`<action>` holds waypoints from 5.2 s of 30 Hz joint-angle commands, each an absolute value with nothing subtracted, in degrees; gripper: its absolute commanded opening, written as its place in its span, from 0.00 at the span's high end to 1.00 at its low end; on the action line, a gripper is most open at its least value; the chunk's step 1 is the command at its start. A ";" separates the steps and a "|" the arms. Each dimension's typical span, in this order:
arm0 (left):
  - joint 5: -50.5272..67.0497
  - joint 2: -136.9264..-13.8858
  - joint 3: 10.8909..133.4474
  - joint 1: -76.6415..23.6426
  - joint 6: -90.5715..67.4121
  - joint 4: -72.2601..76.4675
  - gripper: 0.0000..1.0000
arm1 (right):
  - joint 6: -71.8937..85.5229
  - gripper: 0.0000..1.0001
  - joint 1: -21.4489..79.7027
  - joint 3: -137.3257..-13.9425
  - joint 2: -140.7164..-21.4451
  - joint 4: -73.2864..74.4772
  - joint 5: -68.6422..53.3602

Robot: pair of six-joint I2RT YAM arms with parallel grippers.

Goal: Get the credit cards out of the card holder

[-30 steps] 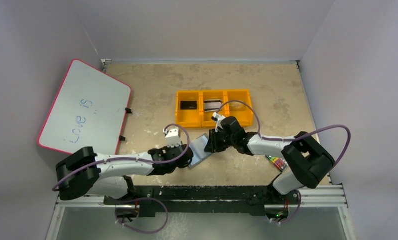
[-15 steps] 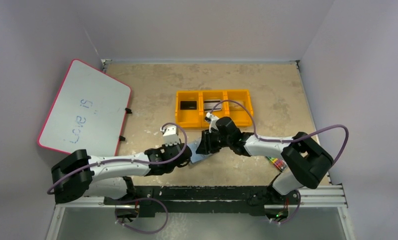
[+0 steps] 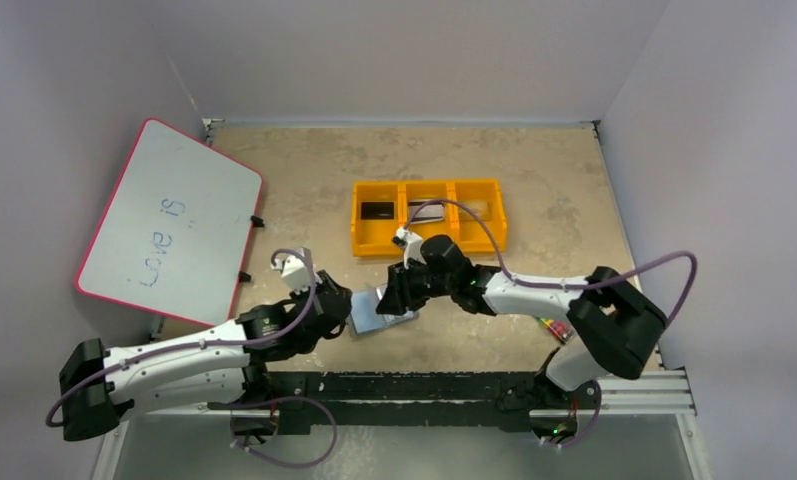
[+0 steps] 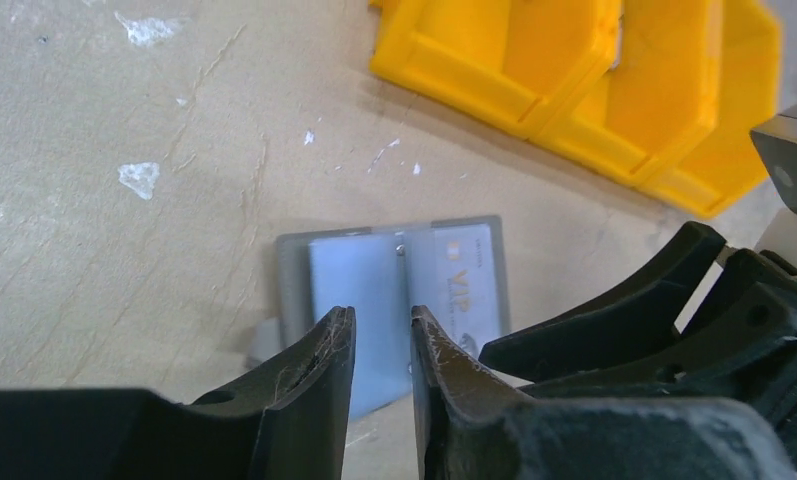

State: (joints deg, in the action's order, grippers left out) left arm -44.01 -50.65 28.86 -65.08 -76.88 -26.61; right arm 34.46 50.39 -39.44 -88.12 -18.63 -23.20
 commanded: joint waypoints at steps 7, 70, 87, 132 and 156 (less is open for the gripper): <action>-48.06 -44.94 31.62 -65.48 -76.46 -26.67 0.67 | 32.90 0.53 50.25 -41.50 -78.34 -15.93 -18.08; -35.05 -57.84 21.28 -65.48 -76.77 -13.56 0.87 | 37.34 0.49 57.78 -51.06 -91.69 -7.29 -5.73; -42.22 -46.90 21.90 -65.48 -82.99 -26.45 0.84 | 43.04 0.49 57.71 -43.85 -95.96 -25.30 -17.50; -24.41 -71.43 19.00 -56.92 -79.63 17.58 0.83 | 59.79 1.00 57.17 -27.98 -92.33 -36.86 -4.24; -24.11 -75.09 13.62 -56.89 -83.65 26.11 0.81 | 40.02 0.92 47.60 -41.70 -87.09 -13.67 -2.31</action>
State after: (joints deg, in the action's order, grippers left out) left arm -24.36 -74.52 14.22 -57.01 -83.05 23.20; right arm 46.04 48.49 -37.34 -82.72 -16.27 1.28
